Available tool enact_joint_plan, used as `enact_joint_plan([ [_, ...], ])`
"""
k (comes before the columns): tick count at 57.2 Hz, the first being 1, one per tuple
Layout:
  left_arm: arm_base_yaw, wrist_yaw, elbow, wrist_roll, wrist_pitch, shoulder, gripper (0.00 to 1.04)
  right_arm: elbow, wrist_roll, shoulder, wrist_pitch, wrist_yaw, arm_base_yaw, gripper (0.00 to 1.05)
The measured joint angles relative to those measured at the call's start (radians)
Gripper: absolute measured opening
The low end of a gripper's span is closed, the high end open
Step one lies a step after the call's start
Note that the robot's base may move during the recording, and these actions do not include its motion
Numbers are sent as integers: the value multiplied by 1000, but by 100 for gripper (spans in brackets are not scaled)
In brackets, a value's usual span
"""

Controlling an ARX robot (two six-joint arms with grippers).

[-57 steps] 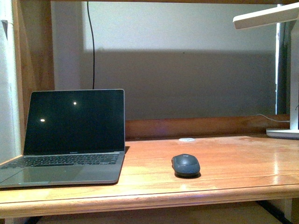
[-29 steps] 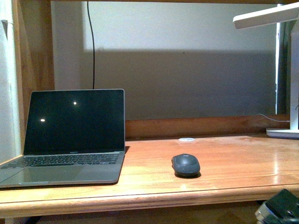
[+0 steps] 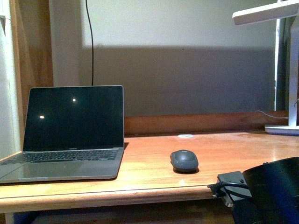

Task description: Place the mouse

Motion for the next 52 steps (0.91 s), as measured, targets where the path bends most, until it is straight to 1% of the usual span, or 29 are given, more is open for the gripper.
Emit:
enact_joint_plan([
  [5, 0, 0, 0, 0, 0, 0, 97, -9, 18, -19, 1, -27, -10, 97],
  [10, 0, 0, 0, 0, 0, 0, 97, -46, 25, -84, 16, -106, -39, 97],
  [15, 0, 0, 0, 0, 0, 0, 97, -81, 30, -169, 27, -158, -74, 97],
  [24, 0, 0, 0, 0, 0, 0, 97, -199, 78, -392, 48, -289, -188, 97],
  [28, 0, 0, 0, 0, 0, 0, 97, -303, 145, -548, 47, -397, -275, 97],
  [31, 0, 0, 0, 0, 0, 0, 97, -378, 201, -676, 15, -470, -331, 97],
  [34, 0, 0, 0, 0, 0, 0, 97, -451, 248, -810, -25, -523, -367, 97],
  [37, 0, 0, 0, 0, 0, 0, 97, -504, 277, -908, -60, -549, -375, 97],
  [43, 0, 0, 0, 0, 0, 0, 97, -596, 311, -1084, -144, -558, -360, 97],
  [47, 0, 0, 0, 0, 0, 0, 97, -656, 334, -1241, -236, -535, -313, 97],
  [52, 0, 0, 0, 0, 0, 0, 97, -684, 354, -1419, -377, -480, -218, 97],
])
